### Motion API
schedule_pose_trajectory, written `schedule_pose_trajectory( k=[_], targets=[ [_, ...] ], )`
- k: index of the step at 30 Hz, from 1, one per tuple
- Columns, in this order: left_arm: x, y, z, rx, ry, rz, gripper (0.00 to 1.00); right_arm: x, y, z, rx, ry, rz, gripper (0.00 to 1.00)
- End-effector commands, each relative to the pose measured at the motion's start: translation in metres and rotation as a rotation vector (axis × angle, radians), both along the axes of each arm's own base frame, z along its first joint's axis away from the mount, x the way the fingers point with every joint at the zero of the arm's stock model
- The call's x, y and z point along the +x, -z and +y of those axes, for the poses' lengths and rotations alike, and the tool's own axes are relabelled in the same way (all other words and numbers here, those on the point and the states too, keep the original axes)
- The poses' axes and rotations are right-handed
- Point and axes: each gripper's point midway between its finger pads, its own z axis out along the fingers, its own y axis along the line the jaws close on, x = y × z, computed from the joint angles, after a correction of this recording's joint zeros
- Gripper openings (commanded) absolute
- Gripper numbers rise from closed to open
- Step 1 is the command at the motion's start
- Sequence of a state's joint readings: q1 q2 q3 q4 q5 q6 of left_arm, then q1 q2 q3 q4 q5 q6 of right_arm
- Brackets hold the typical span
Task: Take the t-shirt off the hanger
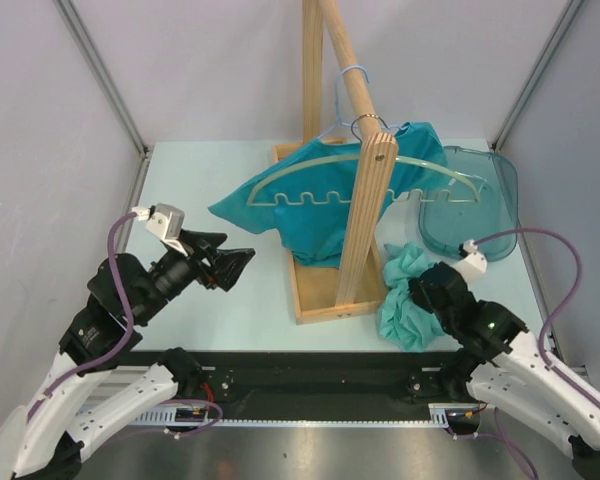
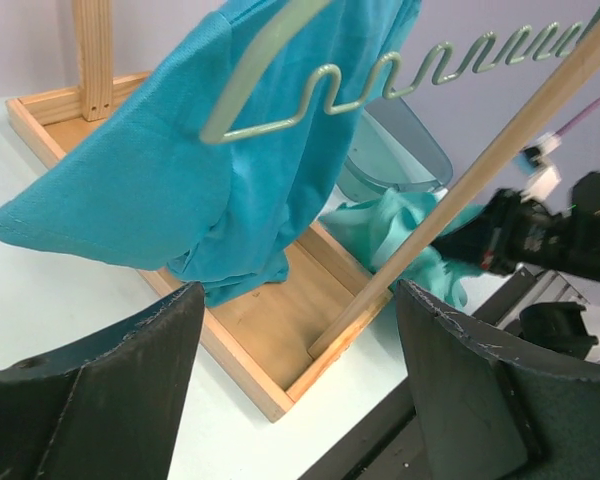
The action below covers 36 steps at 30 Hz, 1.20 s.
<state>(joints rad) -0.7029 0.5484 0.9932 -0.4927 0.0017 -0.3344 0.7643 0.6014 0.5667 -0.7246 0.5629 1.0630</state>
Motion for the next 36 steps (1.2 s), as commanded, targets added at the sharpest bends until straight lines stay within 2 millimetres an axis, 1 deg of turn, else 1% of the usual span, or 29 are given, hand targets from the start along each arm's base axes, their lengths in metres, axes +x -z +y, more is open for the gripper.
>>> schedule_pose_trajectory(
  k=[1, 2, 3, 5, 6, 7, 8, 9, 10, 11, 13, 14, 15, 17, 18, 20, 21, 22, 23, 24, 25, 27, 28, 30, 31, 33, 34, 35, 36],
  targets=[
    [0.002, -0.025, 0.011, -0.070, -0.060, -0.048, 0.81, 0.013, -0.080, -0.031, -0.019, 0.094, -0.142, 0.00],
    [0.000, -0.026, 0.014, -0.080, -0.070, -0.052, 0.81, 0.014, -0.091, -0.039, -0.046, 0.107, -0.164, 0.00],
    [0.001, -0.028, 0.017, -0.086, -0.083, -0.056, 0.81, 0.016, -0.118, -0.044, -0.030, 0.122, -0.213, 0.00],
    [0.000, -0.032, 0.026, -0.102, -0.117, -0.069, 0.81, 0.019, -0.139, -0.063, -0.070, 0.175, -0.252, 0.00],
    [-0.001, -0.032, 0.028, -0.106, -0.127, -0.070, 0.81, 0.018, -0.161, -0.070, -0.059, 0.201, -0.292, 0.00],
    [-0.001, -0.033, 0.031, -0.111, -0.138, -0.076, 0.81, 0.019, -0.169, -0.076, -0.065, 0.221, -0.309, 0.00],
    [-0.002, -0.035, 0.037, -0.123, -0.161, -0.085, 0.81, 0.020, -0.178, -0.087, -0.081, 0.266, -0.322, 0.00],
    [-0.002, -0.035, 0.040, -0.126, -0.171, -0.086, 0.81, 0.020, -0.186, -0.092, -0.096, 0.279, -0.336, 0.00],
    [-0.002, -0.035, 0.042, -0.130, -0.181, -0.089, 0.81, 0.019, -0.199, -0.097, -0.092, 0.298, -0.365, 0.00],
    [-0.002, -0.036, 0.045, -0.137, -0.196, -0.092, 0.81, 0.020, -0.204, -0.104, -0.105, 0.333, -0.373, 0.00],
    [-0.003, -0.036, 0.049, -0.143, -0.211, -0.095, 0.81, 0.023, -0.217, -0.110, -0.115, 0.361, -0.406, 0.00],
    [-0.002, -0.037, 0.052, -0.150, -0.227, -0.096, 0.81, 0.027, -0.219, -0.113, -0.126, 0.377, -0.409, 0.00],
    [-0.003, -0.038, 0.055, -0.157, -0.236, -0.100, 0.80, 0.031, -0.225, -0.115, -0.134, 0.382, -0.430, 0.00],
    [-0.003, -0.038, 0.061, -0.172, -0.263, -0.100, 0.80, 0.039, -0.227, -0.115, -0.147, 0.381, -0.428, 0.00],
    [-0.004, -0.038, 0.067, -0.184, -0.287, -0.108, 0.80, 0.048, -0.224, -0.121, -0.167, 0.409, -0.405, 0.00],
    [-0.005, -0.040, 0.075, -0.200, -0.319, -0.118, 0.80, 0.060, -0.228, -0.120, -0.160, 0.390, -0.409, 0.00],
    [-0.005, -0.040, 0.081, -0.206, -0.348, -0.121, 0.80, 0.071, -0.228, -0.132, -0.163, 0.430, -0.403, 0.00],
    [-0.007, -0.042, 0.087, -0.211, -0.359, -0.135, 0.80, 0.079, -0.228, -0.129, -0.132, 0.393, -0.400, 0.00],
    [-0.008, -0.042, 0.090, -0.212, -0.368, -0.141, 0.80, 0.086, -0.228, -0.133, -0.117, 0.392, -0.398, 0.00],
    [-0.009, -0.043, 0.095, -0.214, -0.390, -0.148, 0.79, 0.097, -0.228, -0.136, -0.093, 0.390, -0.397, 0.00],
    [-0.009, -0.043, 0.098, -0.206, -0.399, -0.156, 0.80, 0.105, -0.226, -0.149, -0.057, 0.391, -0.390, 0.00],
    [-0.009, -0.042, 0.102, -0.196, -0.413, -0.163, 0.80, 0.119, -0.230, -0.157, 0.013, 0.374, -0.404, 0.00],
    [-0.008, -0.041, 0.104, -0.183, -0.428, -0.166, 0.80, 0.132, -0.218, -0.161, 0.063, 0.340, -0.363, 0.00],
    [-0.006, -0.039, 0.105, -0.168, -0.437, -0.169, 0.80, 0.146, -0.216, -0.169, 0.099, 0.336, -0.358, 0.00],
    [-0.005, -0.039, 0.106, -0.156, -0.444, -0.175, 0.81, 0.158, -0.204, -0.174, 0.106, 0.331, -0.322, 0.00],
    [-0.001, -0.038, 0.103, -0.136, -0.445, -0.173, 0.82, 0.172, -0.190, -0.180, 0.098, 0.331, -0.270, 0.00],
    [0.001, -0.039, 0.101, -0.127, -0.443, -0.173, 0.84, 0.177, -0.181, -0.181, 0.102, 0.324, -0.244, 0.00],
    [0.004, -0.037, 0.096, -0.112, -0.433, -0.163, 0.84, 0.188, -0.160, -0.184, 0.112, 0.320, -0.187, 0.00],
    [0.004, -0.040, 0.095, -0.113, -0.428, -0.164, 0.85, 0.192, -0.151, -0.184, 0.111, 0.308, -0.165, 0.03]
  ],
)
